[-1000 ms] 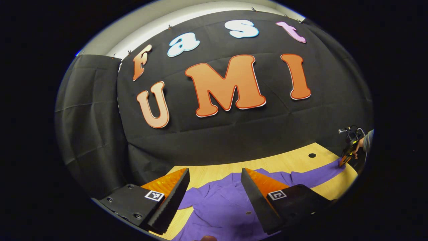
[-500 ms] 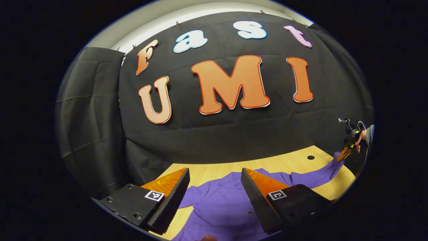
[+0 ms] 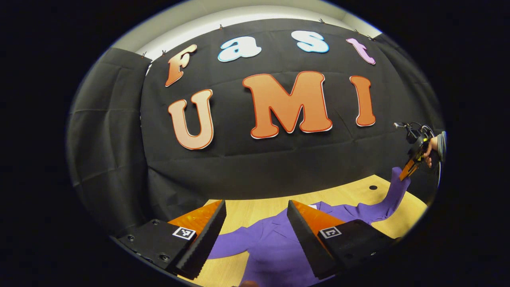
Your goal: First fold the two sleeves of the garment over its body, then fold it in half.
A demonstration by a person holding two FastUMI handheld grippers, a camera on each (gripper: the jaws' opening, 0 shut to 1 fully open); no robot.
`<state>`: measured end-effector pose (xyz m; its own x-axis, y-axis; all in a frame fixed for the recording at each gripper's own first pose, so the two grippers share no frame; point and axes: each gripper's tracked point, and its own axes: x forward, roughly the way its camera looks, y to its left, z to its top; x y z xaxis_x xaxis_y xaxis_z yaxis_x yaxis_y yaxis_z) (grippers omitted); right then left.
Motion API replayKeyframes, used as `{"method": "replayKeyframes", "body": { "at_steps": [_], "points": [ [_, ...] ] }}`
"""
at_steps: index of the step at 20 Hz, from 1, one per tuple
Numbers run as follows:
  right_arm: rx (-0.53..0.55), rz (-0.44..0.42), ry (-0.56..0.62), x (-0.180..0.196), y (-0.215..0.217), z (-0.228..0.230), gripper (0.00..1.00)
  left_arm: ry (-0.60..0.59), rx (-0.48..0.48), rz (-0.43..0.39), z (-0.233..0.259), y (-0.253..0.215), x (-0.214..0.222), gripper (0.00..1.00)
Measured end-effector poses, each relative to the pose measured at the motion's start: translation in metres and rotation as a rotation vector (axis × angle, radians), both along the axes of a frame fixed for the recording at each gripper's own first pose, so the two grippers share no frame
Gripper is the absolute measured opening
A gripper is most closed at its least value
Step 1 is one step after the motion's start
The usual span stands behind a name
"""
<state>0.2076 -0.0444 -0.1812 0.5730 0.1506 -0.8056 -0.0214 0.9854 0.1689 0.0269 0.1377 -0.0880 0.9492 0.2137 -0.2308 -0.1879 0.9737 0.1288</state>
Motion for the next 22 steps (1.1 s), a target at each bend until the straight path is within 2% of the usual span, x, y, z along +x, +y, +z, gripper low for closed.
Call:
{"method": "replayKeyframes", "body": {
  "at_steps": [7,16,17,18,20,22],
  "points": [
    [-0.021,0.074,-0.067,-0.010,0.088,0.057,0.04,0.022,-0.034,-0.011,-0.018,0.061,0.004,0.96],
    [-0.033,0.257,-0.126,-0.024,0.230,0.105,0.04,0.068,-0.060,0.015,-0.046,0.136,0.001,0.97],
    [-0.029,0.273,-0.133,-0.027,0.245,0.111,0.04,0.073,-0.063,0.021,-0.049,0.146,0.001,0.93],
    [-0.022,0.296,-0.138,-0.029,0.262,0.115,0.04,0.079,-0.066,0.030,-0.053,0.155,0.000,0.97],
    [-0.025,0.340,-0.147,-0.031,0.294,0.120,0.04,0.093,-0.074,0.048,-0.059,0.175,-0.003,0.97],
    [-0.032,0.372,-0.152,-0.033,0.324,0.120,0.04,0.108,-0.076,0.063,-0.067,0.192,-0.007,0.93]
  ]
}}
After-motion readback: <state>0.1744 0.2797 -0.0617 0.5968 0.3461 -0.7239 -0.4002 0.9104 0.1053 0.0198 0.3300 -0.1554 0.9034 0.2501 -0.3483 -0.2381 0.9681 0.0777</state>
